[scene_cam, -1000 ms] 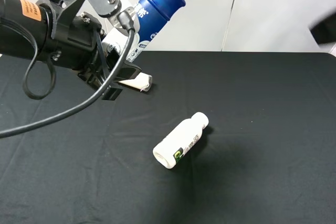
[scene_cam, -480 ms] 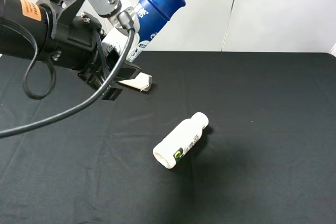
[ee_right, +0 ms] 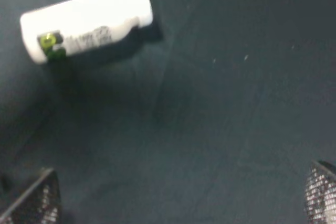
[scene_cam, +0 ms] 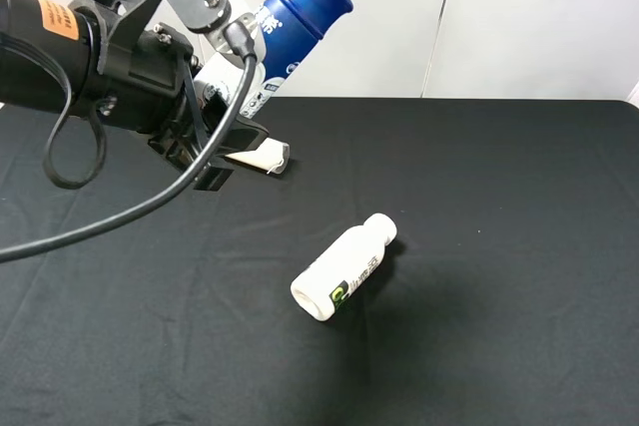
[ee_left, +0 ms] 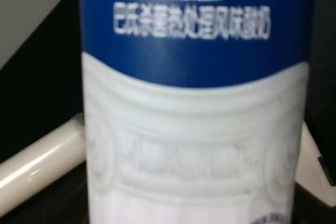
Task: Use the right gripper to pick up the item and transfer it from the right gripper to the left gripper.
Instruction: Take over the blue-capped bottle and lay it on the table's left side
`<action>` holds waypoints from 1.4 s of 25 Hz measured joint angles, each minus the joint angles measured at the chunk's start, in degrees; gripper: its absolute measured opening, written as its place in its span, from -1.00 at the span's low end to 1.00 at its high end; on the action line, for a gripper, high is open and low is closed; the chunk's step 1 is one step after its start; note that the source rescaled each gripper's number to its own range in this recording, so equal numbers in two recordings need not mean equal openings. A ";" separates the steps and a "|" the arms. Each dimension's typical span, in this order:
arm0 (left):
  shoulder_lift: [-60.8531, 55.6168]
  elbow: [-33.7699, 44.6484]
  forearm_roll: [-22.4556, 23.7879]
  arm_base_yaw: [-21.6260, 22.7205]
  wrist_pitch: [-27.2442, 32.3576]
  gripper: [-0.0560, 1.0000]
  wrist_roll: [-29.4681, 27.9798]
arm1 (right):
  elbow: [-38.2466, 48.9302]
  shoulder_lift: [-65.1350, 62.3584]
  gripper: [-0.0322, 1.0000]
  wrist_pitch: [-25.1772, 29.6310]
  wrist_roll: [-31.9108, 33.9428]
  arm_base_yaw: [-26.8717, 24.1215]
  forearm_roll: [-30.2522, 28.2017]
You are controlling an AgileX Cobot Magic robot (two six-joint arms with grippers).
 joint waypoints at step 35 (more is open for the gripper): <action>0.00 0.00 0.00 0.00 1.11 -0.84 -0.04 | 2.34 -8.47 1.00 -5.69 0.59 -23.99 -1.75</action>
